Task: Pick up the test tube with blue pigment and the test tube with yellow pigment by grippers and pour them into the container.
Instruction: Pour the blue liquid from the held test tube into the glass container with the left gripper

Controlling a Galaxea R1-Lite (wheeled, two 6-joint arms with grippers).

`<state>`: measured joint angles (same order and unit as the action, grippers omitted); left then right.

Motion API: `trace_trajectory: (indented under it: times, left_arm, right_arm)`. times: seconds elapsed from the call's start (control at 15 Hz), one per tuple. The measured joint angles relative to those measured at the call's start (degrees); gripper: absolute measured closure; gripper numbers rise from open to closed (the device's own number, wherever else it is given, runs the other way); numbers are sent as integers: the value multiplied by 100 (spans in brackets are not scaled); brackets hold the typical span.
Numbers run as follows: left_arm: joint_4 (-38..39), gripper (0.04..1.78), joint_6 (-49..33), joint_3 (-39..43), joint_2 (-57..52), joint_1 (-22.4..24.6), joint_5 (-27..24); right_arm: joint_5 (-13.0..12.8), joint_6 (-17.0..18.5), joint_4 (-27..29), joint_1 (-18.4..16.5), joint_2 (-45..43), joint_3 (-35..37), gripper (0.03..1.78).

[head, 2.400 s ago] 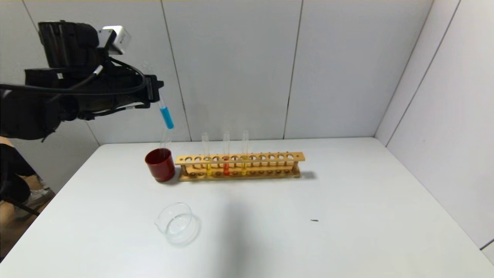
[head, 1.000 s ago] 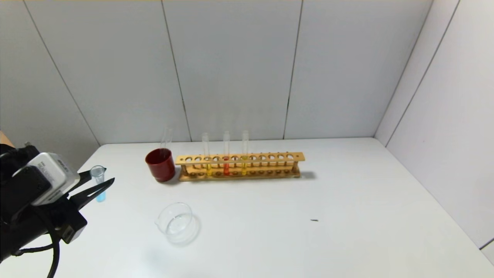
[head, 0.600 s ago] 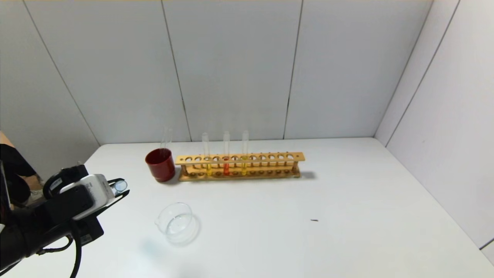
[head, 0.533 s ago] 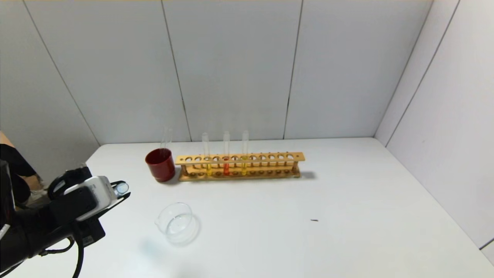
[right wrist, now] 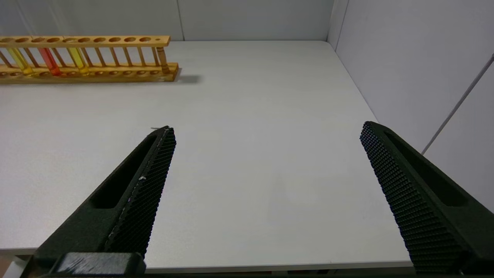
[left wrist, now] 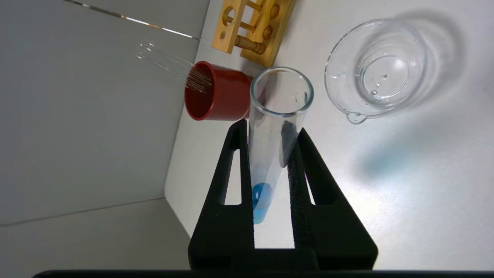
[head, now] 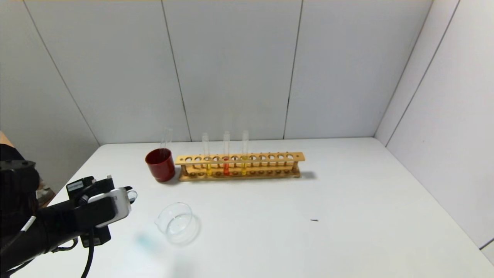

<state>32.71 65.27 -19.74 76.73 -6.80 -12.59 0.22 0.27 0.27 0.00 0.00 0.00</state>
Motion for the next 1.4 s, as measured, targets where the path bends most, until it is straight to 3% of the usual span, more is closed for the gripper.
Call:
trace_trajectory:
  times: [0.6,1.07,1.4]
  left_arm:
    - [105,151,818,-171,577,138,46]
    - [2098,151,909,-390,1921,140,-27]
    - [2194,151,1390,-344,2286,149,-302]
  right_arm:
    - [0,0,-2,0,0,0,6]
    - [0,-2,0,0,0,0,6]
    - [0,0,0,0,0,0,6]
